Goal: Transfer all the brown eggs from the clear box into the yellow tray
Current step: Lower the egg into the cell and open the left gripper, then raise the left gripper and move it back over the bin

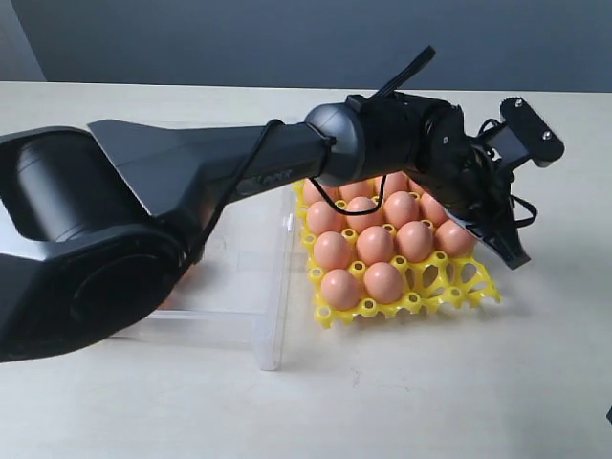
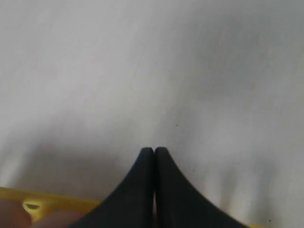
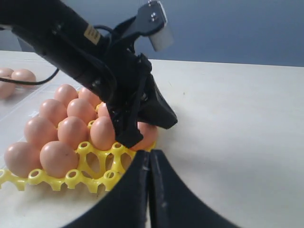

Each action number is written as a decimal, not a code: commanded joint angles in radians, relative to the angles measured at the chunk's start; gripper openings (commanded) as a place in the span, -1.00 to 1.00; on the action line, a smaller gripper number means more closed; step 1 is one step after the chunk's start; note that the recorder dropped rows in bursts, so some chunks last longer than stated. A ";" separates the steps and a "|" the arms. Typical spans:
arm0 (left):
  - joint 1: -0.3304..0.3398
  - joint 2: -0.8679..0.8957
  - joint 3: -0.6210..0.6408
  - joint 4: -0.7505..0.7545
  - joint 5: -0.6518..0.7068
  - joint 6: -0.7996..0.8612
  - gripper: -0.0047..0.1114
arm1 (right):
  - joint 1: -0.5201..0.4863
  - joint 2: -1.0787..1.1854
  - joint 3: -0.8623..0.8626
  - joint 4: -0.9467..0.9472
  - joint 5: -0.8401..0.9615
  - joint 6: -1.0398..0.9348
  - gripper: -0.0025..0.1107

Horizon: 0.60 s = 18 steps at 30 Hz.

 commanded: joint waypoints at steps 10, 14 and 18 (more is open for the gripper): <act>0.013 -0.027 0.000 0.025 0.128 -0.006 -0.91 | 0.001 0.000 -0.003 -0.002 -0.012 0.000 -0.93; 0.013 -0.054 0.000 0.025 0.134 -0.006 -0.91 | 0.001 0.000 -0.003 -0.002 -0.012 0.000 -0.93; 0.020 -0.058 0.000 0.025 0.141 -0.006 -0.91 | 0.001 0.000 -0.003 -0.002 -0.012 0.000 -0.93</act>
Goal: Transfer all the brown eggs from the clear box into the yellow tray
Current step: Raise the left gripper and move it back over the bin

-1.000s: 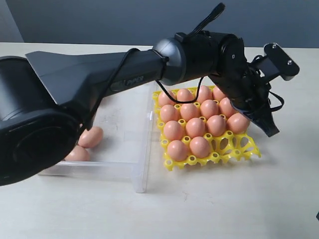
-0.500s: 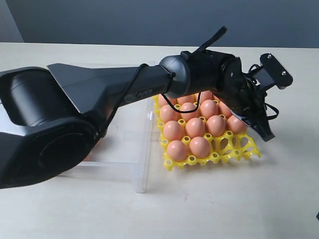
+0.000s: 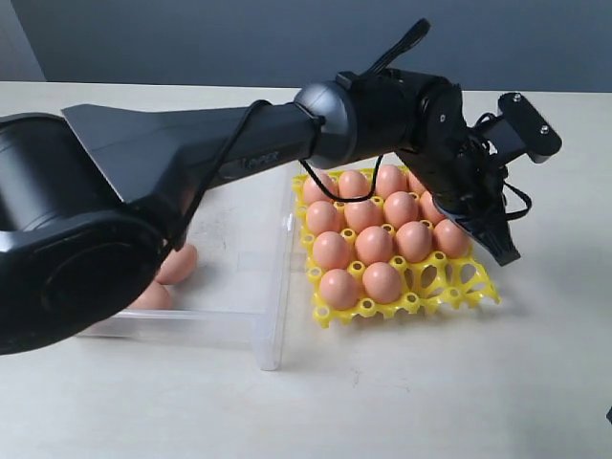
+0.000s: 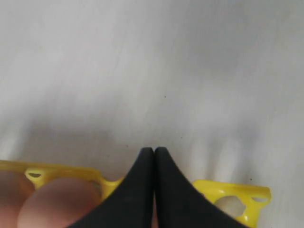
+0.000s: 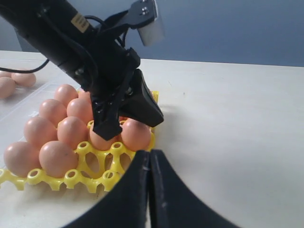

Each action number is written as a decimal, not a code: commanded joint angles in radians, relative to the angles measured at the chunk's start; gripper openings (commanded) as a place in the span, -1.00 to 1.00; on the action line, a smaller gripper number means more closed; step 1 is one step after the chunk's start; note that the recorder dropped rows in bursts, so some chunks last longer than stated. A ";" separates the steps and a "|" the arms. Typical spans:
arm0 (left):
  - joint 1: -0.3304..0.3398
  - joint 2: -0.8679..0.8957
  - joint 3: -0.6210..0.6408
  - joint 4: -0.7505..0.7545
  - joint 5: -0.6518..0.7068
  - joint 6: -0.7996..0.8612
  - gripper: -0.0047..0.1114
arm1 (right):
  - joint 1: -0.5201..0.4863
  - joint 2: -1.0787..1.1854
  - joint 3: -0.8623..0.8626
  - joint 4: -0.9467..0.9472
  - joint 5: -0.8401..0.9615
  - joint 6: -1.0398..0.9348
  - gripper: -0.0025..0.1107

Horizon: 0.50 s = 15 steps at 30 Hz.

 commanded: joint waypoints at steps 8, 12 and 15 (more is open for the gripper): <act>0.017 -0.117 0.000 0.074 0.095 -0.004 -0.91 | 0.001 0.000 -0.003 -0.002 -0.012 0.000 -0.93; 0.069 -0.222 0.036 0.079 0.172 -0.009 -0.91 | 0.001 0.000 -0.003 -0.002 -0.012 0.000 -0.93; 0.136 -0.308 0.132 0.077 0.165 -0.014 -0.91 | 0.001 0.000 -0.003 -0.002 -0.012 0.000 -0.93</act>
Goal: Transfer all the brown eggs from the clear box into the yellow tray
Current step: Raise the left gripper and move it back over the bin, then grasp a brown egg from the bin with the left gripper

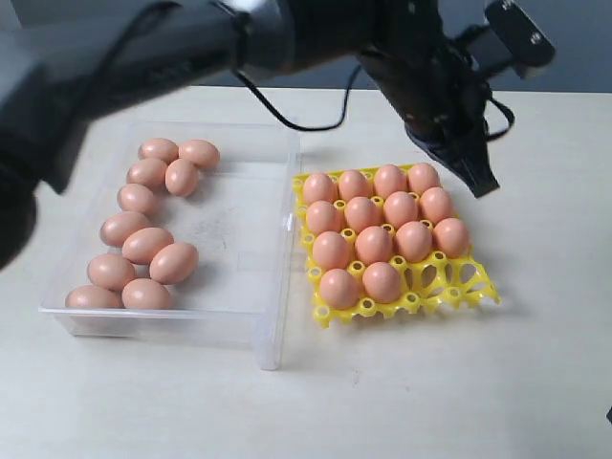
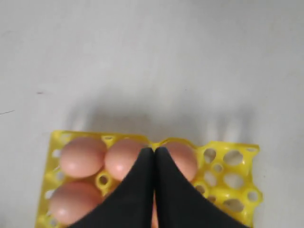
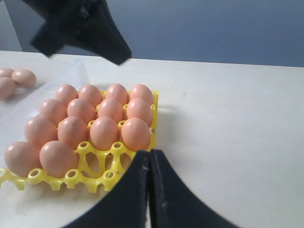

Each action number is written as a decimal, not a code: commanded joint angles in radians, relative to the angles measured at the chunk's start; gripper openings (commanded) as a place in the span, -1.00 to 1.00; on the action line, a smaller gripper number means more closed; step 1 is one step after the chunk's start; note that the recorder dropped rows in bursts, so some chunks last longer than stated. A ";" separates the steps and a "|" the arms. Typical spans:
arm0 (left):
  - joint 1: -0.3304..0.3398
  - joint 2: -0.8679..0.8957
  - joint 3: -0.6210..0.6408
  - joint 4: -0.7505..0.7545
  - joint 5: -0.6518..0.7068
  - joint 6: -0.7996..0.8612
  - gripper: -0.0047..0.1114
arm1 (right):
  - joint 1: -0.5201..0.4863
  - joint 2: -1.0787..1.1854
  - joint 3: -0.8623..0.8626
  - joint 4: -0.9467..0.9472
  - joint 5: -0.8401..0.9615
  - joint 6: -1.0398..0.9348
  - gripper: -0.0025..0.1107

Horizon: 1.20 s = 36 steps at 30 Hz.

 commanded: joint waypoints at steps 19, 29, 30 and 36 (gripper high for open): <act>0.568 -0.263 0.543 -0.007 -0.067 -0.171 -0.73 | 0.001 0.000 -0.003 -0.002 -0.012 0.000 -0.93; 0.602 -0.111 0.543 0.041 -0.139 -0.323 0.17 | 0.001 0.000 -0.003 -0.002 -0.012 0.000 -0.93; 0.602 -0.100 0.543 0.078 -0.175 -0.365 0.17 | 0.001 0.000 -0.003 -0.002 -0.012 0.000 -0.93; 0.600 -0.054 0.543 0.061 -0.249 -0.367 0.17 | 0.001 0.000 -0.003 -0.002 -0.012 0.000 -0.93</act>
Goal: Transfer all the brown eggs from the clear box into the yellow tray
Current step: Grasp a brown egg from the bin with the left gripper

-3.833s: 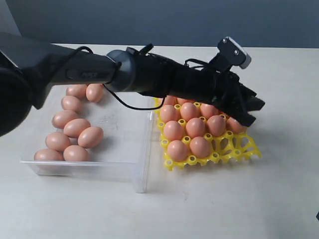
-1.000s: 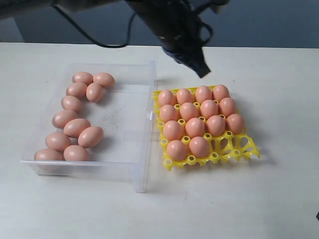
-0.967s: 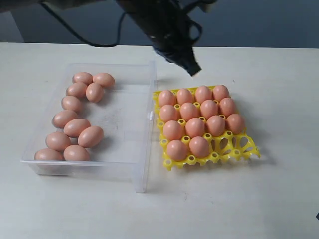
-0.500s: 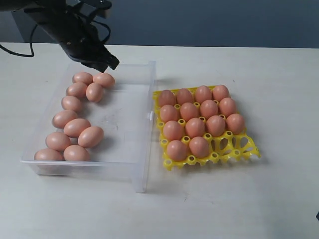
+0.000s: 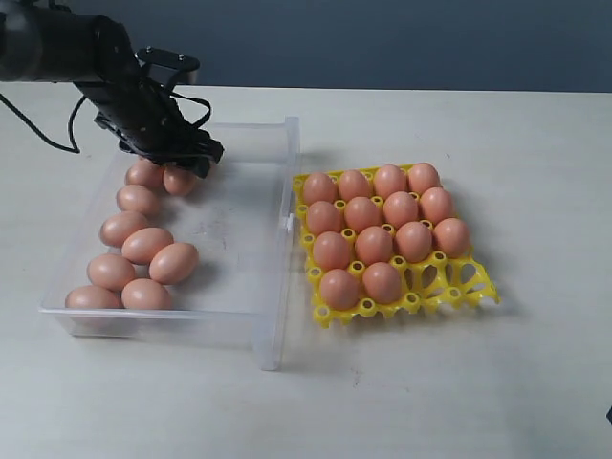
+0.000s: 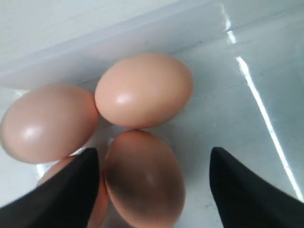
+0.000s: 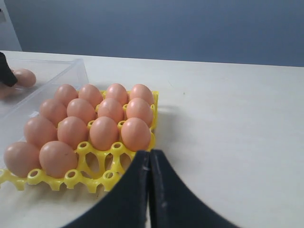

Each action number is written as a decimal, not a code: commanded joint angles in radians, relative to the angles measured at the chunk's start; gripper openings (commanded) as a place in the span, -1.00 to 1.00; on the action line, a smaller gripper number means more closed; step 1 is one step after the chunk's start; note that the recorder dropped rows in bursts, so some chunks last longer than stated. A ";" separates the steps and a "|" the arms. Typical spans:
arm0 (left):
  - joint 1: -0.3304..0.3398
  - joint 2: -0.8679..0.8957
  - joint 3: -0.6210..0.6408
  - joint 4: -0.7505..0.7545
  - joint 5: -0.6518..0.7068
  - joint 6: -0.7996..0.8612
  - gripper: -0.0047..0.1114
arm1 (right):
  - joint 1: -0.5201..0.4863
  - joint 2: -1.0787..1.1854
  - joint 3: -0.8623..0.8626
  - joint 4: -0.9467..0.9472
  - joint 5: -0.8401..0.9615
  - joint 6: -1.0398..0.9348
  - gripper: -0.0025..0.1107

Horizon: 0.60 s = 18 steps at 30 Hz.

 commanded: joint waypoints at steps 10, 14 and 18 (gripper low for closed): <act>-0.045 0.047 -0.022 -0.110 0.002 0.069 -0.04 | 0.001 0.000 -0.003 -0.002 -0.012 0.000 -0.93; -0.067 0.038 -0.045 -0.121 0.043 0.082 -0.83 | 0.001 0.000 -0.003 -0.002 -0.012 0.000 -0.93; -0.084 0.020 -0.049 -0.144 0.096 0.182 -0.91 | 0.001 0.000 -0.003 -0.002 -0.012 0.000 -0.93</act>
